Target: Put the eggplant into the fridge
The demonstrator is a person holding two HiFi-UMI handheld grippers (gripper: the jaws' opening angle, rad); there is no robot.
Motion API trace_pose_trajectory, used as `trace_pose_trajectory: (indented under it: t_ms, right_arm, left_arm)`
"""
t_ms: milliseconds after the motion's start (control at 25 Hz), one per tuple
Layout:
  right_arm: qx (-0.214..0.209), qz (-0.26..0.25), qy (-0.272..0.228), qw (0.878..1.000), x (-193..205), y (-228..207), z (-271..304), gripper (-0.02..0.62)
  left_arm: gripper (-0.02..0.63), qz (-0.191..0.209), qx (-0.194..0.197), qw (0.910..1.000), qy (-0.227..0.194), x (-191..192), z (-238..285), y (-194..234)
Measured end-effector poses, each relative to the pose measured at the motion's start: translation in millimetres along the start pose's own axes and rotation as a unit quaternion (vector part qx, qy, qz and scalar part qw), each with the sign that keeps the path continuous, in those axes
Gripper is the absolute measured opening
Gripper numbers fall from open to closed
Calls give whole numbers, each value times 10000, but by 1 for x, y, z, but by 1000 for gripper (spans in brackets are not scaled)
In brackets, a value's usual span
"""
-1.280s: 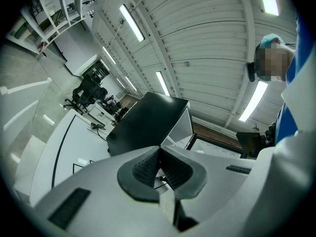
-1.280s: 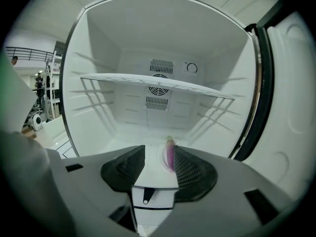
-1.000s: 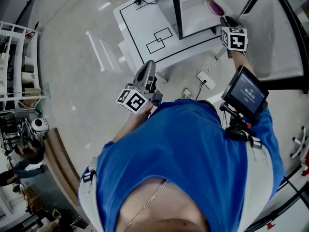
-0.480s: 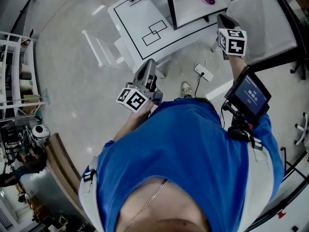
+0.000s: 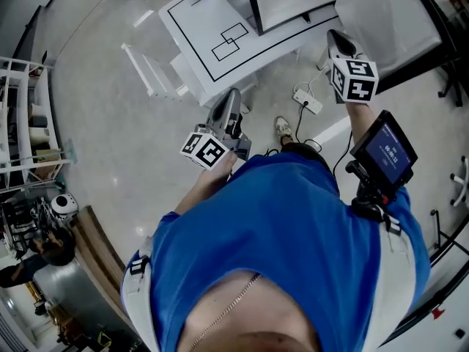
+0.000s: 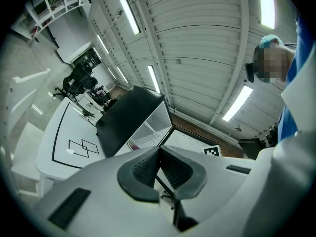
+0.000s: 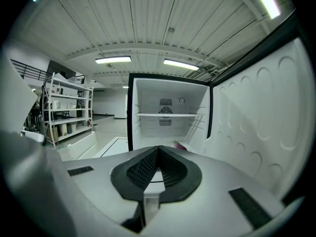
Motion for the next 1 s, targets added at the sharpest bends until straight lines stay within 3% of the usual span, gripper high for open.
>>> trace_pose_trajectory:
  t_ms: [360,600,1000]
  right_arm:
    - [-111,84,-68,9999,18,16,-18,3]
    - [-69,155,-170,9997,33,24,-106,3]
    - [-18,122,-198,9997,18,1,-153,3]
  left_arm:
    - [9,-6,74,9998,158,13,6,6]
    - [9,104,226,9994,225,30,-20,-52]
    - [9,219,379,9986,298,23,4,-103]
Point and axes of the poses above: the fingertips, and each gripper's own axes: z forward along the fingers, y to its left, x out of its underside, the point moved 4 cm from there along -z, backward along the fingers, and after that the axes turned 9 degrees about y, right-handed, at the moved point
